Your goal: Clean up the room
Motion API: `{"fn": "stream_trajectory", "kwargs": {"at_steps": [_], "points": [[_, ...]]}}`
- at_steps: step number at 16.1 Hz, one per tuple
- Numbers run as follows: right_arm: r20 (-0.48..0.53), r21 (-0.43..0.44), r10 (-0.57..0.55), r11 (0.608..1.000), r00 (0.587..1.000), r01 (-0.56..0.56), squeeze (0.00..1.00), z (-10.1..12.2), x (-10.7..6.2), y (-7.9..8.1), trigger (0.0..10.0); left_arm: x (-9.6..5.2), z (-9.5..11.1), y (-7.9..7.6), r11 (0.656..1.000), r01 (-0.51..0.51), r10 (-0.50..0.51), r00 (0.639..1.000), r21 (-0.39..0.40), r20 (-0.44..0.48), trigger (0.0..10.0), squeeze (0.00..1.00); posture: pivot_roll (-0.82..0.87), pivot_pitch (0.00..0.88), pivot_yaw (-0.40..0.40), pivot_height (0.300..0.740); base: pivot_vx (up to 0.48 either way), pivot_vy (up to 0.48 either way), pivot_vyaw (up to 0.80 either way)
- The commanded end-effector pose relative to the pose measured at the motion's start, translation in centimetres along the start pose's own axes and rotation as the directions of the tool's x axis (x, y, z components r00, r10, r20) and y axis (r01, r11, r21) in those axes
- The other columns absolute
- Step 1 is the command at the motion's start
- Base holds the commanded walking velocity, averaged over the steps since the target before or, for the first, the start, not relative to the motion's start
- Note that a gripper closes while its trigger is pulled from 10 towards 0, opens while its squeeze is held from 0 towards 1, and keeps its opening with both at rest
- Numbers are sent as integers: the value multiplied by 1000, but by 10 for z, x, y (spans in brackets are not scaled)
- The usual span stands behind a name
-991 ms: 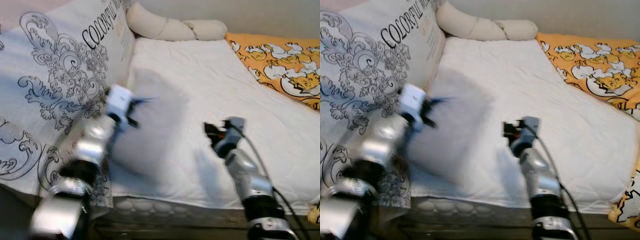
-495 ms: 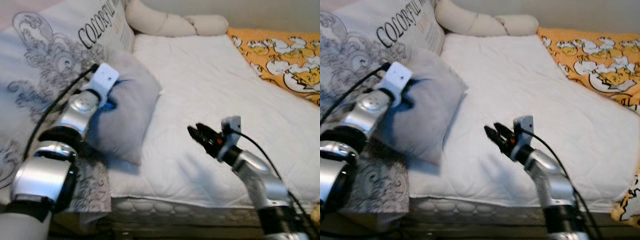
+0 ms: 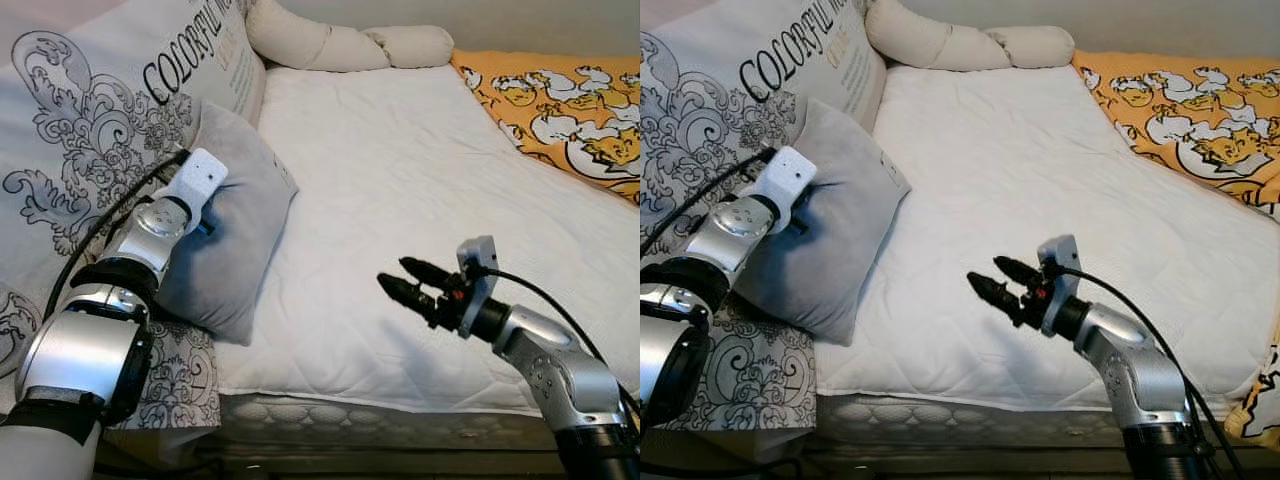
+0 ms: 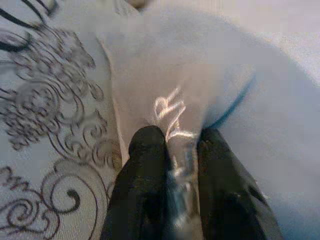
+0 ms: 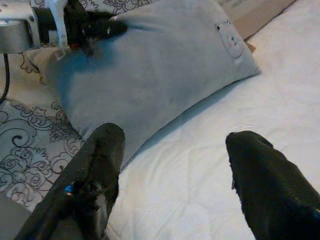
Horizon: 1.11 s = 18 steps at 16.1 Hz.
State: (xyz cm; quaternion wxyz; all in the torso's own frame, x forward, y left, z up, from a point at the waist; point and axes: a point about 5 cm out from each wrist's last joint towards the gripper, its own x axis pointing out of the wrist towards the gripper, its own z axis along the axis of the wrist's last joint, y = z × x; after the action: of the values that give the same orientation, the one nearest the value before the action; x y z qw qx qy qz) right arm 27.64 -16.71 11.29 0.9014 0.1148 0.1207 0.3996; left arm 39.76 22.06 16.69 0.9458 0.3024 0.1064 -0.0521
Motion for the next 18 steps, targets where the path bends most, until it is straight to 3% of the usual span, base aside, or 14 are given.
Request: {"fn": "stream_trajectory", "kwargs": {"at_steps": [1, 3, 4, 5, 7, 9, 10, 12, 14, 16, 17, 18], "points": [[39, 4, -8, 1000, 999, 8, 1000, 8, 1, 2, 10000, -1, 9, 7, 998, -41, 45, 996, -49, 74, 10000, 1000, 24, 0, 49, 740, 0, 0, 0], [109, 50, -27, 999, 994, 21, 1000, 14, 2, 2, 10000, -2, 13, 10, 996, -64, 71, 991, -67, 116, 10000, 1000, 31, 0, 41, 740, 0, 0, 0], [210, 158, -63, 987, 976, 30, 1000, 22, 2, 3, 10000, -5, 20, 9, 988, -88, 112, 974, -128, 197, 10000, 1000, 56, 0, 14, 740, 0, 0, 0], [196, 171, -110, 982, 974, 76, 1000, 20, 2, 3, 10000, -8, 26, 3, 983, -72, 114, 961, -171, 253, 10000, 1000, 69, 0, -5, 740, 0, 0, 0], [154, 156, -141, 981, 978, 117, 1000, 14, 2, 4, 10000, -14, 33, -9, 978, -27, 93, 943, -205, 320, 10000, 1000, 85, 0, -30, 740, 0, 0, 0], [83, 122, -209, 973, 974, 198, 1000, 5, 0, 3, 10000, -35, 50, -42, 962, 91, 33, 899, -258, 436, 10000, 1000, 110, 0, -80, 740, 0, 0, 0], [163, 5, -286, 957, 944, 289, 1000, 8, -1, -2, 10000, -52, 54, -62, 947, 156, -4, 880, -282, 475, 10000, 1000, 103, 0, -96, 740, 0, 0, 0], [205, 27, -322, 946, 924, 324, 1000, 10, -3, 1, 10000, -63, 52, -71, 925, 188, -7, 878, -331, 478, 10000, 1000, 83, 0, -83, 740, 0, 0, 0], [219, 10, -385, 920, 896, 393, 1000, 8, -6, 1, 10000, -74, 36, -79, 899, 201, -18, 905, -389, 425, 10000, 1000, 50, 0, -47, 740, 0, -367, 0], [258, 41, -439, 895, 861, 444, 1000, 10, -9, -1, 10000, -81, 32, -81, 899, 203, -32, 915, -389, 403, 10000, 1000, 53, 0, -41, 740, 0, -428, 0], [277, 60, -505, 858, 818, 510, 1000, 9, -11, -5, 10000, -85, 30, -81, 895, 198, -35, 924, -400, 380, 10000, 1000, 63, 0, -32, 740, 0, -431, 0], [282, 78, -527, 845, 801, 528, 1000, 8, -11, -7, 10000, -87, 30, -81, 894, 196, -35, 927, -403, 373, 10000, 1000, 63, 0, -32, 740, 0, -431, 0]]}}
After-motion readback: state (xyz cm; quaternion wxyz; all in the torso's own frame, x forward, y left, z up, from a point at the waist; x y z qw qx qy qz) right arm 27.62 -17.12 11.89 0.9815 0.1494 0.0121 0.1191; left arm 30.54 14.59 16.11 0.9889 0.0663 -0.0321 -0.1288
